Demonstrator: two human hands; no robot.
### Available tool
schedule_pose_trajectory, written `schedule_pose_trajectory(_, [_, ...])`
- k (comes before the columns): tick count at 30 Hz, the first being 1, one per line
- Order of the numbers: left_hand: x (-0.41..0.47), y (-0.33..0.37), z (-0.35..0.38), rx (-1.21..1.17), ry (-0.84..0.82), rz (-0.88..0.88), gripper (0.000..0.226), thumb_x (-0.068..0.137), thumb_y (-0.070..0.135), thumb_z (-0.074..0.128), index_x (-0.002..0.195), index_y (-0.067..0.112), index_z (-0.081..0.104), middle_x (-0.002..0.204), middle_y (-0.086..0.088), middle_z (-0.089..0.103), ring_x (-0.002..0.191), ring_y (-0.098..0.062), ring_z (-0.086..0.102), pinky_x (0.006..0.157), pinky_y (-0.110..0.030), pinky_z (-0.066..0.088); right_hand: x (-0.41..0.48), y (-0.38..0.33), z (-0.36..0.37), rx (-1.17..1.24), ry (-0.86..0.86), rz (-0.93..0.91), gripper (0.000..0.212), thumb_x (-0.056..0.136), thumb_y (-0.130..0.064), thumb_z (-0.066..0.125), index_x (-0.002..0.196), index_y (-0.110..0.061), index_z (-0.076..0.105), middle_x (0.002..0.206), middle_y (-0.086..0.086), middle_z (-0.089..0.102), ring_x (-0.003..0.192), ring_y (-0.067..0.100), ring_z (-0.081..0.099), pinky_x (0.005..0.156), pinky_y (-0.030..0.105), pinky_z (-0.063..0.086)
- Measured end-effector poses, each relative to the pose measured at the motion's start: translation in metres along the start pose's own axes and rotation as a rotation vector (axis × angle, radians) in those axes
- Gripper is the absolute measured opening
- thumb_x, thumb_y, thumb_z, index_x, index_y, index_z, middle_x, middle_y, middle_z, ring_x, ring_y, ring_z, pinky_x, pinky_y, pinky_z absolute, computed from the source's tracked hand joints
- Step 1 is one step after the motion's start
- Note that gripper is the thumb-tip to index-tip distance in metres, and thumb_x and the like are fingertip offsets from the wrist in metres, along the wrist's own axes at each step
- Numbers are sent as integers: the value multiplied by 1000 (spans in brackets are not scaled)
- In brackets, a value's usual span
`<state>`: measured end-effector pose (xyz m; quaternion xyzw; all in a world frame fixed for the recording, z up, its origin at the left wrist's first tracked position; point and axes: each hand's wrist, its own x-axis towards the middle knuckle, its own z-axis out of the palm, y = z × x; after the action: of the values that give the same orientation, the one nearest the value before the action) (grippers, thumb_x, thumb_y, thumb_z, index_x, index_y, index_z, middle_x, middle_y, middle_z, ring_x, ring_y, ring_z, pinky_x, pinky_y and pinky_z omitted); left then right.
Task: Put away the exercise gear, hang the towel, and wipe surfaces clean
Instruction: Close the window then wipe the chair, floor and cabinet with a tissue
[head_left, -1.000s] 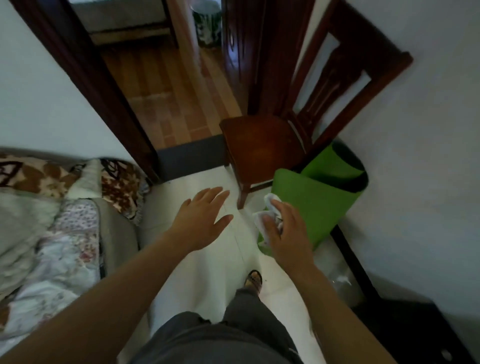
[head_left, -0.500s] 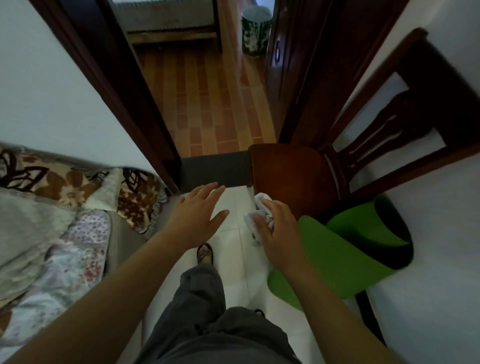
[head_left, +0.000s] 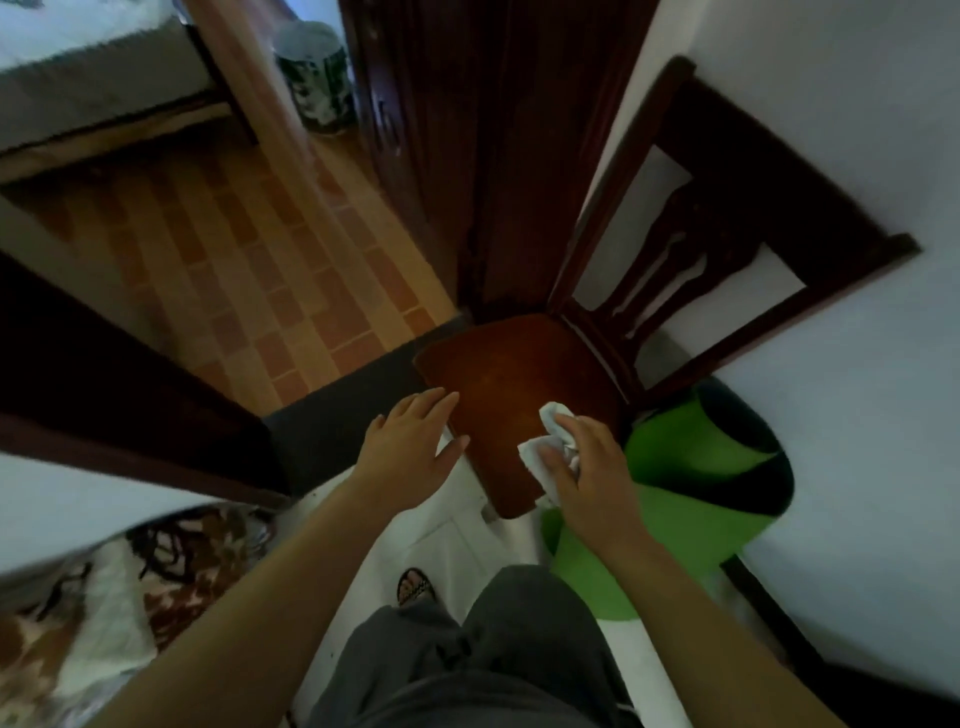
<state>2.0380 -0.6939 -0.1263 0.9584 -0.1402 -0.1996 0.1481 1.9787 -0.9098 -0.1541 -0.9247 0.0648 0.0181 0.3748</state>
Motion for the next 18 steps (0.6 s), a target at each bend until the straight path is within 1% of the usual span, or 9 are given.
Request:
schedule_pose_trajectory(4, [49,15,-9,23,-62,78,61,95,52,33,148,28,16,156,4,17,143,-20,16,113,-52,23,23,9,0,28,28,103,46,92,-47,45,131,-23,46,131,-2,44,113,16,46,90,32,45])
schedule_pose_trajectory(7, [89,27,-17,64,-78,103,60,95,51,34,148,27,18,156,4,18,144,-20,16,113,-51,23,51,23,-4,44,15,133,46,92,-48,45,132,-25,44,132,-3,42,114,17,45,91,36,47])
schedule_pose_trajectory(11, [128,39,-26,115,-102,136,60,95,51,34,148,27,19,156,4,18,143,-20,17,113,-50,24,85,43,-9,31,-17,161,50,92,-54,37,134,-28,41,133,-5,42,117,17,44,92,39,46])
schedule_pose_trajectory(18, [182,45,-36,182,-202,196,61,95,52,33,148,26,19,156,3,17,143,-19,16,113,-50,23,119,55,-13,23,0,285,47,93,-48,44,134,-27,40,133,-4,42,115,17,43,90,38,46])
